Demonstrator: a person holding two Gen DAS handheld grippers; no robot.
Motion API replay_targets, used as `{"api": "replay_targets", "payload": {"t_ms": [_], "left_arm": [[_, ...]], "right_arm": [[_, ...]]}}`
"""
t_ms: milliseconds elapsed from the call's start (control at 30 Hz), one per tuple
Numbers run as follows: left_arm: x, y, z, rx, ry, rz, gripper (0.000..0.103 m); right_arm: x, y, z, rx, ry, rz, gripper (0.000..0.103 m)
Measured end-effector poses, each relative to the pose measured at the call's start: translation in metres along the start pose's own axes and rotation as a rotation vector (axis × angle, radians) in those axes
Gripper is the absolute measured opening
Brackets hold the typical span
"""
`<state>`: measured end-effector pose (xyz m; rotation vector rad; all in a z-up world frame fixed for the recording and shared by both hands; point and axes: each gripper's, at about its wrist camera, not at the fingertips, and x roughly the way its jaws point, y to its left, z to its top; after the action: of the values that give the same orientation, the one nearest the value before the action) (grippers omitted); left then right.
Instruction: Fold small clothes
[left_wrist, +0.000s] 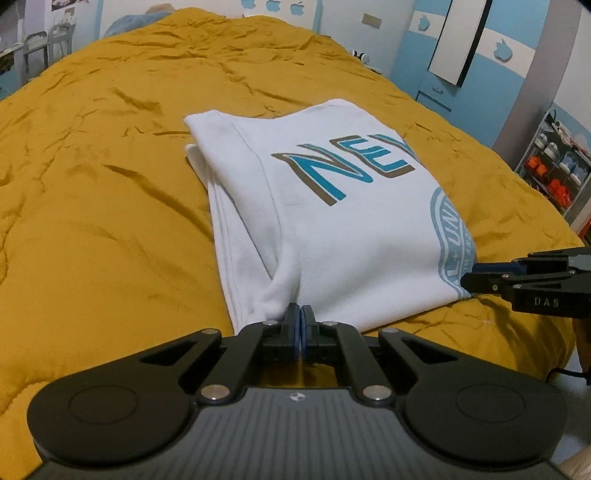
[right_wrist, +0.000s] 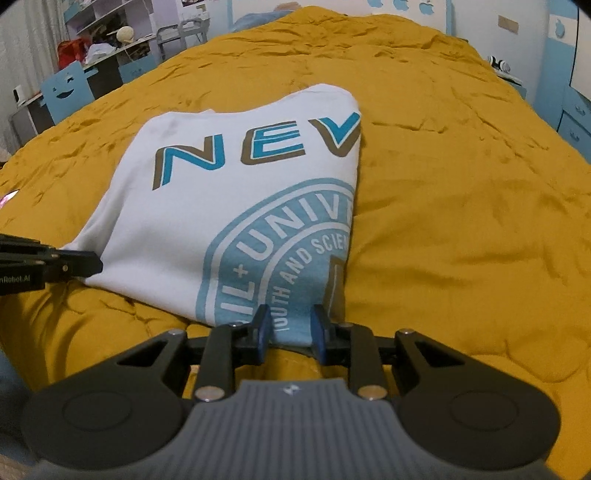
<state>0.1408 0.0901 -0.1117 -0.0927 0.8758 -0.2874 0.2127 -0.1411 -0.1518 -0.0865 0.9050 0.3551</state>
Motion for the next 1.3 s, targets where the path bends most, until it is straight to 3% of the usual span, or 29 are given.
{"api": "replay_targets", "payload": {"t_ms": [133,200,233,333,533,600,667,833,967,1167,1300], "left_arm": [[-0.016,-0.009,0.006,0.031,-0.038,0.011,0.010],[-0.030,-0.017,0.012,0.060,-0.069,0.009,0.024],[-0.039,-0.021,0.015,0.073,-0.094,0.009,0.025],[-0.065,-0.033,0.028,0.105,-0.180,0.039,0.037],[-0.115,-0.064,0.050,0.170,-0.425,0.123,0.080],[-0.127,-0.073,0.054,0.191,-0.504,0.155,0.096],[-0.135,-0.085,0.053,0.212,-0.581,0.212,0.103],[-0.143,-0.111,0.033,0.170,-0.710,0.353,0.103],[-0.146,-0.120,0.013,0.146,-0.712,0.372,0.103],[-0.134,-0.122,-0.006,0.116,-0.570,0.395,0.103],[-0.133,-0.112,-0.017,0.035,-0.469,0.378,0.103]], "right_arm": [[-0.019,0.004,0.014,-0.031,-0.012,0.001,0.019],[-0.036,0.005,0.020,-0.025,-0.031,0.016,0.035],[-0.046,0.005,0.022,-0.020,-0.053,0.021,0.046],[-0.078,0.009,0.034,-0.044,-0.130,0.010,0.050],[-0.144,0.025,0.052,-0.081,-0.341,-0.035,0.078],[-0.164,0.030,0.055,-0.073,-0.406,-0.056,0.082],[-0.176,0.034,0.054,-0.045,-0.439,-0.073,0.082],[-0.191,0.050,0.037,0.004,-0.483,-0.130,0.082],[-0.192,0.061,0.011,0.038,-0.479,-0.193,0.082],[-0.194,0.068,-0.018,0.065,-0.446,-0.158,0.082],[-0.192,0.080,-0.029,0.031,-0.415,-0.161,0.082]]}}
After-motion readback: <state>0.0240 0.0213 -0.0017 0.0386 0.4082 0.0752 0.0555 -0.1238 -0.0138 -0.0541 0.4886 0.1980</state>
